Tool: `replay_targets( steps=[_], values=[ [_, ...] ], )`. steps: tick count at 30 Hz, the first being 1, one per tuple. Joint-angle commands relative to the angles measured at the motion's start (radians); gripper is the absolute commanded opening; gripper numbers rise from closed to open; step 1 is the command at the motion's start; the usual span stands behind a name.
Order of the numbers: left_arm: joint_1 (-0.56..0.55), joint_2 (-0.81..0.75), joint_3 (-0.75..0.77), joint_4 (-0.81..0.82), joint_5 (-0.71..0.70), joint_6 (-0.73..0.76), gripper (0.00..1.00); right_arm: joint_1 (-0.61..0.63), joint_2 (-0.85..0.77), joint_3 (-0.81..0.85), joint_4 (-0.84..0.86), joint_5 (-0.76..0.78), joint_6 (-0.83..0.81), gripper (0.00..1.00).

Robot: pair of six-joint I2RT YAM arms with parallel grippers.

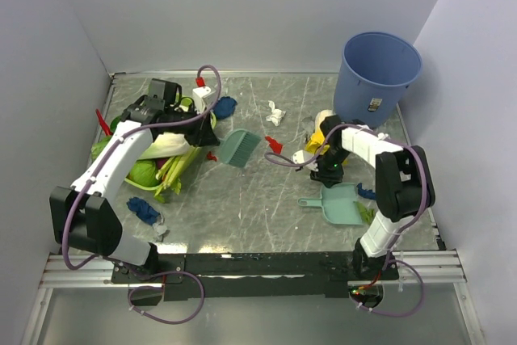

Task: Sweep away the paper scraps from the table

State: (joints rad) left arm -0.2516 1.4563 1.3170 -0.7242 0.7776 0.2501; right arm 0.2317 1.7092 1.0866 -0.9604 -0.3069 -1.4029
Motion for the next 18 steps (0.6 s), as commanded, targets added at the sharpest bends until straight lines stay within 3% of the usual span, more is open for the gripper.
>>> replay_targets(
  steps=[1,12,14,18],
  values=[
    [0.031,-0.025,0.051,-0.003,-0.009,0.023,0.01,0.05,0.026,0.073,-0.02,-0.049,-0.068,0.36],
    [0.078,-0.011,0.08,-0.032,0.003,0.026,0.01,0.362,-0.043,0.115,0.086,-0.178,-0.004,0.38],
    [0.078,-0.001,0.099,-0.053,0.011,0.031,0.01,0.356,-0.087,0.093,0.104,-0.193,0.037,0.42],
    [0.078,-0.002,0.091,-0.041,0.02,0.02,0.01,0.275,-0.148,0.11,0.115,-0.256,0.299,0.48]
  ],
)
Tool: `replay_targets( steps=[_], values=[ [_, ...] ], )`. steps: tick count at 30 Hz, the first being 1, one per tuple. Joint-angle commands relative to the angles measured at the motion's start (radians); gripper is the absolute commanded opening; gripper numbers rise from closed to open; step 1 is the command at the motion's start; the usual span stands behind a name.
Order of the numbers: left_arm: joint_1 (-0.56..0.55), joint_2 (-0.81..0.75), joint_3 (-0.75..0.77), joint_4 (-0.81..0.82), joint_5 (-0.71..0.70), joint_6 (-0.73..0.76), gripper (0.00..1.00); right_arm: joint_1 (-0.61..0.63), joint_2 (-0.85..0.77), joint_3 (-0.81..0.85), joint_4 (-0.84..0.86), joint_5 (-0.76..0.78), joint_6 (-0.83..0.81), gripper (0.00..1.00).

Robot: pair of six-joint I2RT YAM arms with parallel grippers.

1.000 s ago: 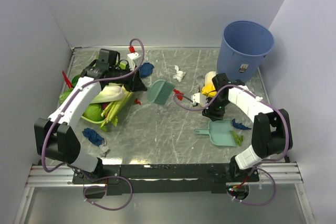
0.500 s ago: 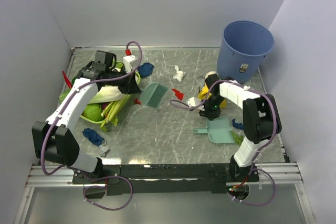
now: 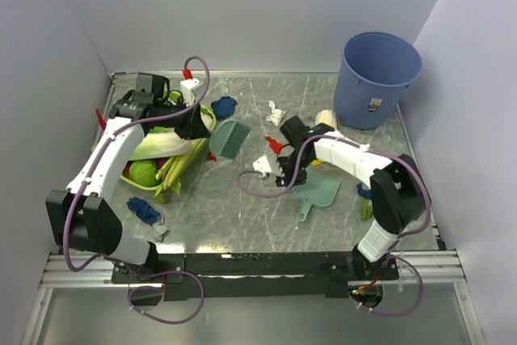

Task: Sweep away the paper scraps from the table

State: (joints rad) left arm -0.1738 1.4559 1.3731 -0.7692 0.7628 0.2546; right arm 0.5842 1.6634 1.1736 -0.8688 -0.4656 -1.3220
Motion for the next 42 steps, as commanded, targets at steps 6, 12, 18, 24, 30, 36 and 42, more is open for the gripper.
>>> replay_targets(
  steps=[6,12,18,24,30,36,42],
  values=[
    [0.0,0.017,0.072,-0.008,0.018,0.027,0.01,-0.161,-0.084,0.058,0.002,-0.094,0.611,0.73],
    [0.007,0.009,0.125,-0.051,-0.072,0.124,0.01,-0.169,0.048,0.109,-0.101,-0.134,0.814,0.73],
    [0.007,0.001,0.139,-0.084,-0.181,0.213,0.01,-0.181,0.136,0.162,-0.174,-0.111,0.856,0.74],
    [0.026,-0.017,0.155,-0.082,-0.272,0.276,0.01,-0.179,0.203,0.196,-0.203,-0.139,0.87,0.72],
    [0.03,-0.035,0.136,-0.085,-0.26,0.2,0.01,-0.155,0.318,0.3,-0.216,-0.163,0.868,0.73],
    [0.076,-0.032,0.179,-0.067,-0.166,0.146,0.01,-0.083,0.325,0.363,-0.257,-0.186,0.767,0.73],
    [0.077,-0.009,0.184,-0.035,-0.108,0.11,0.01,-0.083,0.142,0.226,-0.185,-0.127,0.716,0.73]
  ],
)
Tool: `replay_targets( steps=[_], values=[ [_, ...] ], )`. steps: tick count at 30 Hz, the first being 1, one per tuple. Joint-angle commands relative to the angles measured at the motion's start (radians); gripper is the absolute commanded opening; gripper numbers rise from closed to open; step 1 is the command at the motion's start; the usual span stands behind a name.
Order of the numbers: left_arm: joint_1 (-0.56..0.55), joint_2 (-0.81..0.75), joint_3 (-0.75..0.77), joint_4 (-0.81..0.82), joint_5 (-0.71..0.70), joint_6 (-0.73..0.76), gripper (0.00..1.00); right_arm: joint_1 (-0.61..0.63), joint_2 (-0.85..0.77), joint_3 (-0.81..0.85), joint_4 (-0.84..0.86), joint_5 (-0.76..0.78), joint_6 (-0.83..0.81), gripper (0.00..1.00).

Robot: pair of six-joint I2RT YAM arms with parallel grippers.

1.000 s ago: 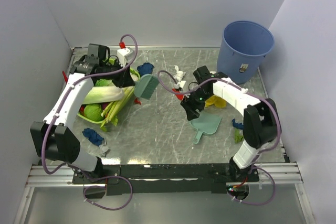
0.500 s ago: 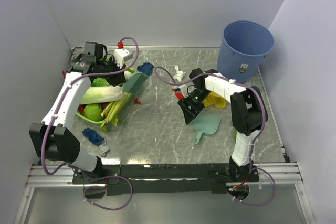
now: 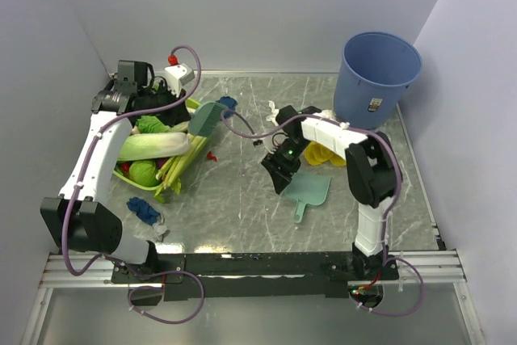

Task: Sweep away the paper scraps from the table

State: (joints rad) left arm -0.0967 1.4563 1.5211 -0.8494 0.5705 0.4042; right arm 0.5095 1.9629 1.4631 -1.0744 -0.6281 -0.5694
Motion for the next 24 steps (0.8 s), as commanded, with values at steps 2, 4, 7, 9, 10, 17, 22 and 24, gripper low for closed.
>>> replay_targets(
  steps=[2,4,7,9,10,17,22,24],
  values=[
    [0.0,-0.002,0.034,0.052,0.1,-0.044,0.01,-0.009,-0.189,-0.093,0.036,0.097,0.032,0.75],
    [0.0,0.012,0.039,0.05,0.107,-0.045,0.01,-0.009,-0.208,-0.118,0.042,0.129,0.096,0.75],
    [0.002,0.022,0.05,0.049,0.111,-0.048,0.01,-0.012,-0.164,-0.089,0.01,0.145,0.15,0.76],
    [0.003,0.024,0.054,0.046,0.114,-0.047,0.01,-0.016,-0.115,-0.06,0.001,0.137,0.152,0.77],
    [0.003,0.022,0.056,0.044,0.111,-0.045,0.01,-0.016,-0.099,-0.05,-0.004,0.137,0.151,0.77],
    [0.003,-0.005,0.065,0.029,0.057,-0.039,0.01,-0.009,0.014,0.002,0.011,0.13,0.169,0.75],
    [0.003,-0.028,0.05,0.067,-0.11,-0.094,0.01,0.009,0.071,0.034,0.021,0.134,0.157,0.66],
    [0.003,-0.03,0.053,0.075,-0.155,-0.113,0.01,0.026,0.074,0.04,0.025,0.14,0.145,0.61]
  ],
)
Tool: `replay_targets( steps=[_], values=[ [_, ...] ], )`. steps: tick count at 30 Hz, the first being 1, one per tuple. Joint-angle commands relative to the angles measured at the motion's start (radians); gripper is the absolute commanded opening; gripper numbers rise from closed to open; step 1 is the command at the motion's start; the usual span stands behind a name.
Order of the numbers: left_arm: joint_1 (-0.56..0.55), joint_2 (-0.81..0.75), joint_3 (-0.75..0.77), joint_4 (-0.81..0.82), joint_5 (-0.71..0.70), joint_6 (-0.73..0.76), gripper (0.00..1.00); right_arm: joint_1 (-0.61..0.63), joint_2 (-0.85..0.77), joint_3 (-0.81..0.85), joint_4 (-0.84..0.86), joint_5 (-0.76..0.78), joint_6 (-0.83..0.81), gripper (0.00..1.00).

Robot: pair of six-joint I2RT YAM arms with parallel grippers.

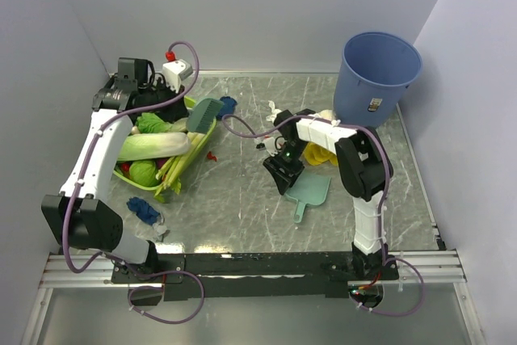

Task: Sweep away the paper scraps from the table

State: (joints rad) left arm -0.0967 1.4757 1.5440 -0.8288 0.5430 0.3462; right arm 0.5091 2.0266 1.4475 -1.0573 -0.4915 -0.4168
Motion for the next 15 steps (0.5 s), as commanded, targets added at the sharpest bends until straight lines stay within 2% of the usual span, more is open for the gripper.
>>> replay_targets(
  steps=[1,8,12,15],
  values=[
    [0.003,-0.049,0.03,0.06,-0.143,-0.056,0.01,0.032,0.009,0.057,0.008,0.007,-0.026,0.58],
    [0.003,-0.035,0.056,0.076,-0.147,-0.082,0.01,0.083,-0.048,0.022,0.016,0.05,-0.204,0.31],
    [0.005,-0.008,0.09,0.074,-0.13,-0.09,0.01,0.12,-0.098,-0.038,0.04,0.096,-0.397,0.24],
    [0.005,0.009,0.108,0.08,-0.117,-0.095,0.01,0.126,-0.137,-0.091,0.056,0.119,-0.474,0.2]
  ],
)
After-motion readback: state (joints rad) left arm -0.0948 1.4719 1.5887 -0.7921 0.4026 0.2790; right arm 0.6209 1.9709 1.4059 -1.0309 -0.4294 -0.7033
